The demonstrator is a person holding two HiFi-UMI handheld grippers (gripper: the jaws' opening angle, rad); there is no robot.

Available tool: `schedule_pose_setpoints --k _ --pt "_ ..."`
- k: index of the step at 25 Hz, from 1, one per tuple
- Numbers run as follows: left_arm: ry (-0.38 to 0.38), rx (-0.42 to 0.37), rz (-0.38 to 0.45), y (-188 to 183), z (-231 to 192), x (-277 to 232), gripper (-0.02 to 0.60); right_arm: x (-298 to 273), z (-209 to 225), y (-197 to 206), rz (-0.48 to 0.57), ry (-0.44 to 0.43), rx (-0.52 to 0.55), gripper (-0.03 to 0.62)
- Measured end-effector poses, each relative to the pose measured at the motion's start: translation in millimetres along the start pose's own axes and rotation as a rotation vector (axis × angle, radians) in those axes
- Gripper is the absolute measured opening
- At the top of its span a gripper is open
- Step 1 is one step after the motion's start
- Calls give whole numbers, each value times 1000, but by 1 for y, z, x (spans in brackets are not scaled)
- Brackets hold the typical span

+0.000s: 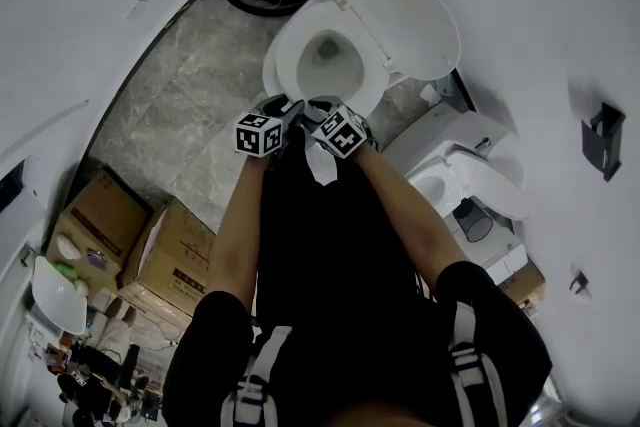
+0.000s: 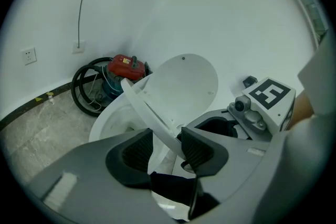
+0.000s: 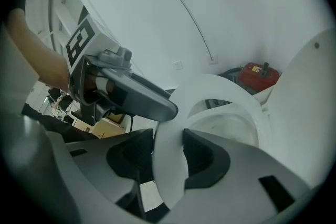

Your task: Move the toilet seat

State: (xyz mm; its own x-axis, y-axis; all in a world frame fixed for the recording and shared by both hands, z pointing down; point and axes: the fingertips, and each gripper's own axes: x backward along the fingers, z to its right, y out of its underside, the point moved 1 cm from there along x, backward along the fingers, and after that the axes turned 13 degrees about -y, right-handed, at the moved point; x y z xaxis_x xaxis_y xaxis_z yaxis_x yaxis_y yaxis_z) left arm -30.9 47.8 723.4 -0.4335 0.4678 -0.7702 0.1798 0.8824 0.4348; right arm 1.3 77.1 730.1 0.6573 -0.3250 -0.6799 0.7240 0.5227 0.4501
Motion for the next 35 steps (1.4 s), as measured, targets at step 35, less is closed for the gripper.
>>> schedule_pose_setpoints --k 35 --pt "-29 18 121 -75 72 2 173 104 15 -28 133 0 119 155"
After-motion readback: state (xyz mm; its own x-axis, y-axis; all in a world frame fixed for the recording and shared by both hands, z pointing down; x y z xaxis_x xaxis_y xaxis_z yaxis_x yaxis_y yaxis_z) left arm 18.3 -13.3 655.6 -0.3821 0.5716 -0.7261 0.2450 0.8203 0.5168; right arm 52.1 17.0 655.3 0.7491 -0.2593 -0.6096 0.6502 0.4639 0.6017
